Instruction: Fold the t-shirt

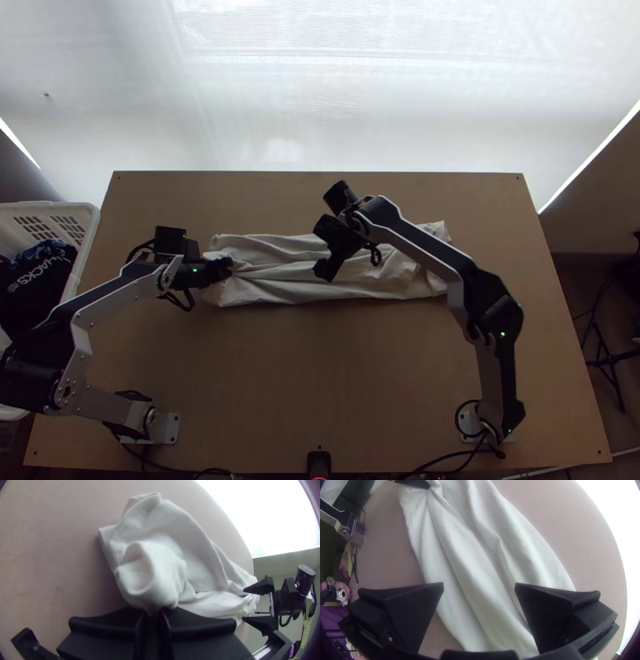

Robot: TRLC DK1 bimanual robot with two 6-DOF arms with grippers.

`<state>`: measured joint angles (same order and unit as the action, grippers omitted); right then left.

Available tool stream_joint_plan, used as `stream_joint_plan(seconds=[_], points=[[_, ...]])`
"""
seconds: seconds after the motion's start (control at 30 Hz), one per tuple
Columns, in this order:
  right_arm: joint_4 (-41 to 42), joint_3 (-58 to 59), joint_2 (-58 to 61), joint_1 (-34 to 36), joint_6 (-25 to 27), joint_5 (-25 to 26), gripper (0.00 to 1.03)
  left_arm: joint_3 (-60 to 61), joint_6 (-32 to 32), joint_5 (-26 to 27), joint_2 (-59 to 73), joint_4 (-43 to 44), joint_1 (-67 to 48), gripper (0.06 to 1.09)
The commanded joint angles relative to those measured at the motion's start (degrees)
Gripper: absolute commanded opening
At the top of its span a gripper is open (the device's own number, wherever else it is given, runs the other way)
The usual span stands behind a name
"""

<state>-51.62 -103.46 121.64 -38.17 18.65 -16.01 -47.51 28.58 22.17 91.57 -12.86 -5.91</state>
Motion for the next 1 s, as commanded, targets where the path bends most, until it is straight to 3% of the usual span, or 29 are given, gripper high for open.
stream_joint_plan(seconds=[0.0,0.47,0.57,0.7,0.97], points=[[3.80,8.63,-9.58,3.37,-1.87,-0.51,0.99,1.45,-4.41,-0.73,-2.98,-2.08,6.53,0.09],[5.03,19.61,-21.01,11.01,-2.31,-0.43,0.99,-1.36,-30.16,1.56,-5.52,-15.09,39.13,0.09],[5.47,21.02,-22.06,11.10,-2.57,-0.43,0.99,-6.99,-30.51,1.64,-8.07,-21.24,40.10,0.09],[6.53,23.30,-23.30,11.01,-3.63,-0.43,0.99,-15.86,-26.03,2.87,-14.14,-28.45,35.97,0.09],[7.14,26.56,-26.20,11.98,-4.33,-0.43,0.99,-24.48,-17.50,3.75,-23.19,-30.03,22.79,0.09]])
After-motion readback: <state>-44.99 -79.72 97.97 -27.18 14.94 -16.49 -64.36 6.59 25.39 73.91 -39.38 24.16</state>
